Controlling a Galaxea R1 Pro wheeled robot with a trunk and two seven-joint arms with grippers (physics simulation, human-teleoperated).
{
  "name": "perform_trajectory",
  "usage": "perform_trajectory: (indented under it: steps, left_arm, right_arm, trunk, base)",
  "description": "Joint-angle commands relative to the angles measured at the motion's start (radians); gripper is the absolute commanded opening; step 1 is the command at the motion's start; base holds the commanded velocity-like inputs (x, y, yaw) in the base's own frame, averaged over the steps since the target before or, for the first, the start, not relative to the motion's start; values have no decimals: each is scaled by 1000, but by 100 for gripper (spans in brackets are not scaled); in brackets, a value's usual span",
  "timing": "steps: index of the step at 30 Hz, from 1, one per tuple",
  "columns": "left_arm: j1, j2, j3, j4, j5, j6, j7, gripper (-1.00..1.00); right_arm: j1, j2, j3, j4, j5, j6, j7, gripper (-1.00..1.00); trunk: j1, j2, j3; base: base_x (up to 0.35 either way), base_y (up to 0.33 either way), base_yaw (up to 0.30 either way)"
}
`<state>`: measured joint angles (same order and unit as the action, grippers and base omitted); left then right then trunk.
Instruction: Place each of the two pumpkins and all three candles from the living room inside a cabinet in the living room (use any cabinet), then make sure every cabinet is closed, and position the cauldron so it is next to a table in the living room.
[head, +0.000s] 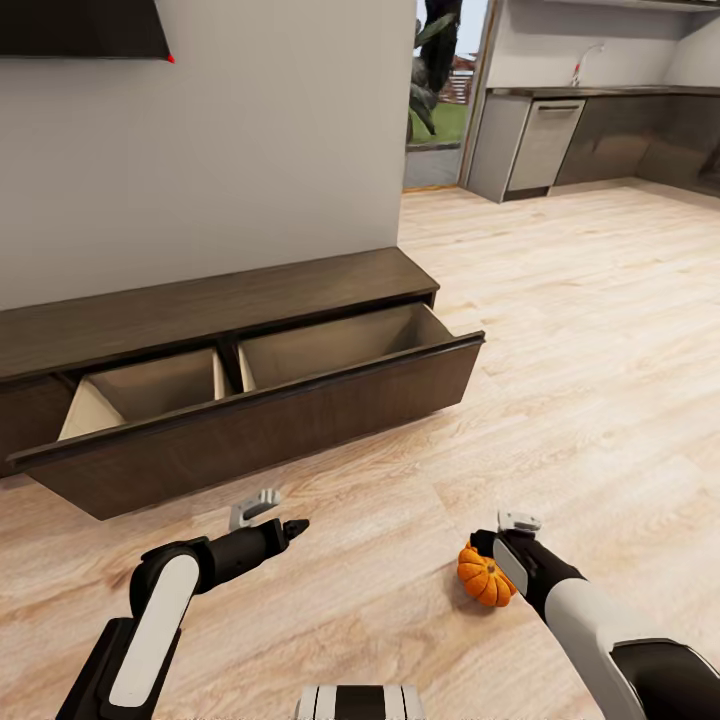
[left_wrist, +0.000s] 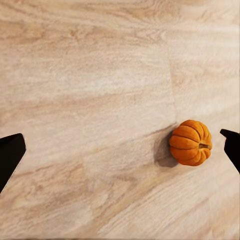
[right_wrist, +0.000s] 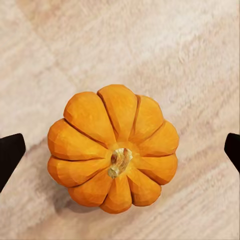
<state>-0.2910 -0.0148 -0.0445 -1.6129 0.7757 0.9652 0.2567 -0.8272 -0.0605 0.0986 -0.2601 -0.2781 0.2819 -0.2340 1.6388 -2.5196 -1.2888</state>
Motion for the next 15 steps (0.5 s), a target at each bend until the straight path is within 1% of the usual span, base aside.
perform_trajectory:
  steps: [1,2,3,4,7,8,15]
  left_arm:
    - [0,1,0,-1,11,3,10,100]
    - [-1,7,0,-1,11,3,10,100]
    - [-1,9,1,-1,11,3,10,100]
    - [-1,11,1,-1,11,3,10,100]
    - [-1,14,2,-1,11,3,10,100]
    - [-1,14,2,-1,11,3,10,100]
    - [-1,15,0,-3,12,3,9,100]
  right_arm:
    - [0,-1,10,-2,-1,-6,2,100]
    - [1,-1,13,0,29,-41,28,100]
    - [1,-1,14,0,48,-61,43,100]
    - [2,-1,15,2,62,-80,56,100]
    - [3,-3,16,4,85,-124,77,100]
    - [3,-3,16,4,85,-124,78,100]
    - [3,-5,16,4,86,-127,79,100]
  trunk:
    - [0,-1,-5]
    - [1,-1,-9]
    - [1,-1,-12]
    - [2,-1,-16]
    - [3,-2,-28]
    - [3,-2,-32]
    - [3,-2,-32]
  base:
    - [0,0,0]
    - [0,0,0]
    - [0,0,0]
    - [0,0,0]
    - [0,0,0]
    - [0,0,0]
    - [0,0,0]
